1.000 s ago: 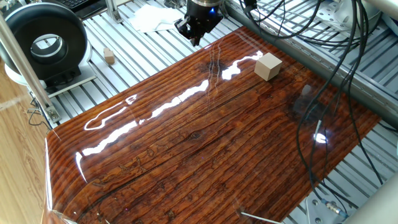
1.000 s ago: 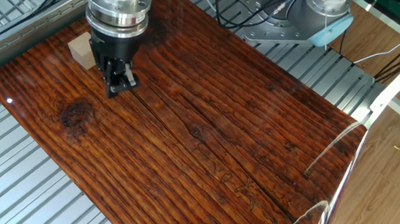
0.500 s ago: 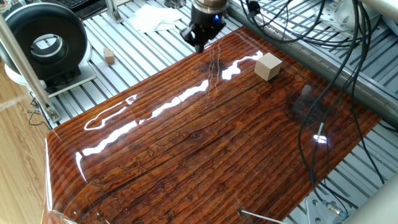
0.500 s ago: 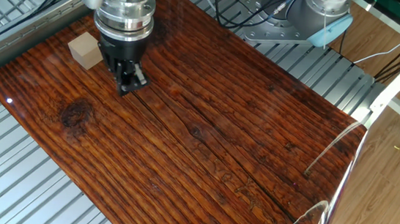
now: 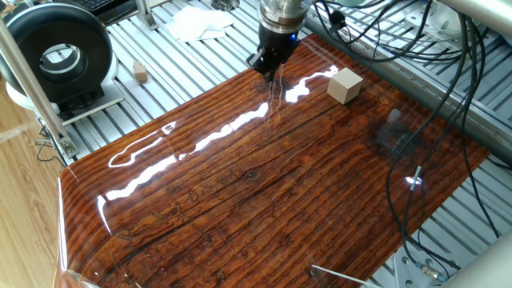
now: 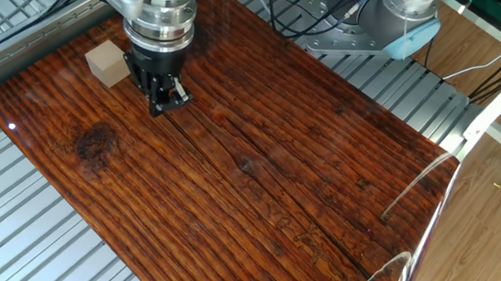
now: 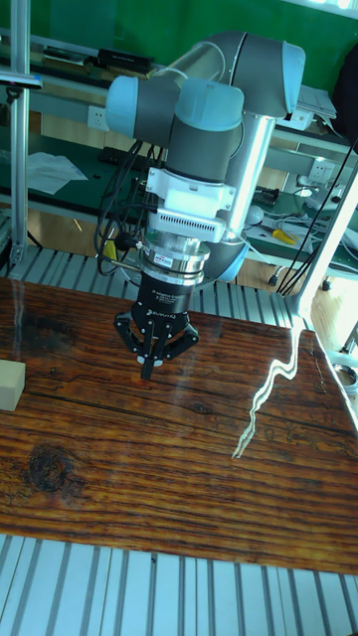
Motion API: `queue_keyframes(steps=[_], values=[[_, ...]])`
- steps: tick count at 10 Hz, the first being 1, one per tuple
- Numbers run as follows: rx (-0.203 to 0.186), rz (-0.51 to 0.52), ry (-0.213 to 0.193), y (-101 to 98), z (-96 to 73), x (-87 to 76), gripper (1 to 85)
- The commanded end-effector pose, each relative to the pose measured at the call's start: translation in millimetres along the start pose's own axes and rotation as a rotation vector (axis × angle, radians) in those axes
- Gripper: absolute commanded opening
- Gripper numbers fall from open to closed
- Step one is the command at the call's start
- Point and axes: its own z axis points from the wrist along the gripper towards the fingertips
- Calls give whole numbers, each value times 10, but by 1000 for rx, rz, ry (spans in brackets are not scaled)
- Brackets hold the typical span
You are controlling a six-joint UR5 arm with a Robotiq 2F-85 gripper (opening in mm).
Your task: Hold a small block with the gripper and sweep it from left to right on the table
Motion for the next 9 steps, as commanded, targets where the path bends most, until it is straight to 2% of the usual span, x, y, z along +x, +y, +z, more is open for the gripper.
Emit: queue_keyframes(steps=[1, 2, 3, 4, 5, 7, 8, 9], values=[[-1, -26, 5, 40, -22, -10, 10], [-10, -29, 22, 92, -41, 14, 10], [-15, -18, 61, 114, -52, 111, 10], [38, -29, 93, -32, -58, 190, 10], [67, -36, 96, -102, -57, 201, 10], [7, -16, 103, 70, -62, 214, 10], [13, -16, 123, 56, -66, 267, 10], [42, -19, 137, -20, -46, 324, 10]])
